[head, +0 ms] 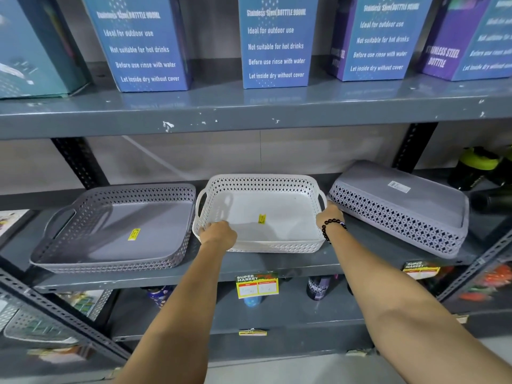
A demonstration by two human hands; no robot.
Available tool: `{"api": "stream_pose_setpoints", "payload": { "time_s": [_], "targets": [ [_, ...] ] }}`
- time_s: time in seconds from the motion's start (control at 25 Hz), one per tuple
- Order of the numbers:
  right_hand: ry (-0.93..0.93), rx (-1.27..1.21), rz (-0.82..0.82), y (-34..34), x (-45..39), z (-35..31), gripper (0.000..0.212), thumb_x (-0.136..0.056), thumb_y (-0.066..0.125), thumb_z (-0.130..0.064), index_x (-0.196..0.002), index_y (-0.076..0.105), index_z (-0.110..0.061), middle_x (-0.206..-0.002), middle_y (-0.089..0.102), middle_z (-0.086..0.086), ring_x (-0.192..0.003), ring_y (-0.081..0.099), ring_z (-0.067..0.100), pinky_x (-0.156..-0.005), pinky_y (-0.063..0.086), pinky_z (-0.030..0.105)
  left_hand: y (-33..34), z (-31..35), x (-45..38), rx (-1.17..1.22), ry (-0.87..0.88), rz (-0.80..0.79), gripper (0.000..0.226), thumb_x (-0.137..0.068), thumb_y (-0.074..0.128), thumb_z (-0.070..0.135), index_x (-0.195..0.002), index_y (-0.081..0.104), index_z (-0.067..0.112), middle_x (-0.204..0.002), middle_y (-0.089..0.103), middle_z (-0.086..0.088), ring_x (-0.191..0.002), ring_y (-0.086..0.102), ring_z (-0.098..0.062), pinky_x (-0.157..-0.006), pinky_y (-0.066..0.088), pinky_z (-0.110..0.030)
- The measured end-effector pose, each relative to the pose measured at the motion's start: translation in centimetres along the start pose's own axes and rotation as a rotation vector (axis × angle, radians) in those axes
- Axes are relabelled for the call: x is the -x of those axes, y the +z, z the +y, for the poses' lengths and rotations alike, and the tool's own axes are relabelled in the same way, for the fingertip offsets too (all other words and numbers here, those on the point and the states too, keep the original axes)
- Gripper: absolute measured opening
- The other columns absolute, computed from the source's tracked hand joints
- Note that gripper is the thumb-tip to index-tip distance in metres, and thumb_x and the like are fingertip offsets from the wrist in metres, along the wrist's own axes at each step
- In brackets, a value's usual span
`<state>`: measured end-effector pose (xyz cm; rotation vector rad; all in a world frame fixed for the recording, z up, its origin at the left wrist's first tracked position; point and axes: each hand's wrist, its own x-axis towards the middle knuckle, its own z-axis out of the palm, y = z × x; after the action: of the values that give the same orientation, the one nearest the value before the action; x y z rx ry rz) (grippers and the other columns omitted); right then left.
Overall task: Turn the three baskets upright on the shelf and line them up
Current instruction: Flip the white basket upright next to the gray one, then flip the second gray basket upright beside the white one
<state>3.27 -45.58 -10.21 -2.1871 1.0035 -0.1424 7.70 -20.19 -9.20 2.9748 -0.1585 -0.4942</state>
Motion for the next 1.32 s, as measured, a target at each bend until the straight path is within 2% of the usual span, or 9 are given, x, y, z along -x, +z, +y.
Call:
{"api": "stream_pose_setpoints", "payload": {
  "time_s": [0.16,0.28,0.48,0.72,0.84,0.92,1.04,1.12,1.32],
  "targets": [
    [0.004,0.037,0.009,-0.1,0.3,-0.2,0.052,-0.092,0.044,0.002,-0.143,0.036,-0.006,-0.136,0.05,0.024,-0.123,0.051,0.039,-0.099,0.046,0.041,-0.4,0.3,1.3,0.026,-0.007,-0.089,0.045,-0.088,0.035,0.009,-0.131,0.047,0.005,-0.135,0.052,-0.016,-0.122,0.05,-0.032,-0.096,0.039,-0.039],
    [0.004,0.053,0.006,-0.2,0.3,0.0,0.052,-0.091,0.045,0.002,-0.142,0.037,-0.006,-0.134,0.052,0.024,-0.122,0.052,0.039,-0.098,0.047,0.042,-0.4,0.2,1.8,0.043,-0.013,-0.119,0.045,-0.089,0.035,0.01,-0.132,0.047,0.005,-0.135,0.053,-0.015,-0.12,0.052,-0.031,-0.086,0.04,-0.035],
    [0.002,0.047,0.003,-0.2,0.6,0.3,0.05,-0.09,0.046,0.001,-0.14,0.04,-0.006,-0.133,0.054,0.023,-0.12,0.054,0.038,-0.097,0.048,0.042,-0.3,0.0,2.3,0.027,-0.018,-0.138,0.044,-0.09,0.035,0.012,-0.131,0.047,0.005,-0.135,0.053,-0.015,-0.122,0.051,-0.032,-0.096,0.042,-0.038],
    [0.006,0.004,0.003,-0.4,1.4,0.5,0.055,-0.09,0.045,0.004,-0.143,0.036,-0.009,-0.134,0.052,0.024,-0.12,0.053,0.039,-0.097,0.05,0.043,-0.2,0.1,2.7,0.048,-0.017,-0.131,0.041,-0.09,0.035,0.011,-0.128,0.049,0.005,-0.129,0.057,-0.014,-0.115,0.056,-0.03,-0.085,0.04,-0.034],
    [-0.007,-0.038,0.006,-0.5,2.0,0.6,0.058,-0.09,0.048,0.002,-0.145,0.032,-0.007,-0.132,0.054,0.024,-0.118,0.055,0.039,-0.096,0.05,0.043,-0.3,0.1,2.7,0.083,-0.003,-0.088,0.039,-0.088,0.037,0.007,-0.124,0.052,0.003,-0.115,0.06,-0.012,-0.106,0.058,-0.029,-0.091,0.045,-0.035],
    [-0.066,-0.049,0.048,-0.9,2.7,0.7,0.058,-0.092,0.051,-0.005,-0.146,0.029,-0.006,-0.129,0.057,0.025,-0.115,0.057,0.039,-0.094,0.051,0.044,-0.4,0.9,2.5,0.102,0.016,-0.024,0.038,-0.087,0.039,0.006,-0.122,0.053,0.002,-0.122,0.06,-0.015,-0.116,0.055,-0.031,-0.099,0.047,-0.04],
    [-0.212,0.018,0.16,-2.7,3.9,1.1,0.054,-0.095,0.048,-0.01,-0.145,0.029,-0.006,-0.131,0.056,0.023,-0.114,0.058,0.037,-0.091,0.051,0.042,-0.5,4.2,1.7,0.088,0.125,0.082,0.043,-0.095,0.037,0.017,-0.135,0.041,0.002,-0.141,0.046,-0.018,-0.136,0.037,-0.034,-0.11,0.037,-0.045],
    [-0.297,0.083,0.238,-4.3,4.0,2.0,0.053,-0.095,0.047,-0.011,-0.145,0.029,-0.005,-0.133,0.054,0.021,-0.117,0.057,0.035,-0.093,0.051,0.042,-0.7,7.5,1.1,0.095,0.213,0.14,0.046,-0.098,0.035,0.023,-0.139,0.037,0.003,-0.147,0.041,-0.016,-0.141,0.029,-0.034,-0.115,0.031,-0.046],
    [-0.3,0.159,0.409,-10.5,1.4,6.0,0.05,-0.096,0.044,-0.01,-0.143,0.031,0.001,-0.136,0.049,0.023,-0.129,0.042,0.034,-0.108,0.039,0.04,-1.0,18.1,0.8,0.185,0.439,0.318,0.047,-0.097,0.038,0.025,-0.138,0.04,0.002,-0.147,0.041,-0.017,-0.14,0.031,-0.034,-0.115,0.029,-0.044]
  ]
}}
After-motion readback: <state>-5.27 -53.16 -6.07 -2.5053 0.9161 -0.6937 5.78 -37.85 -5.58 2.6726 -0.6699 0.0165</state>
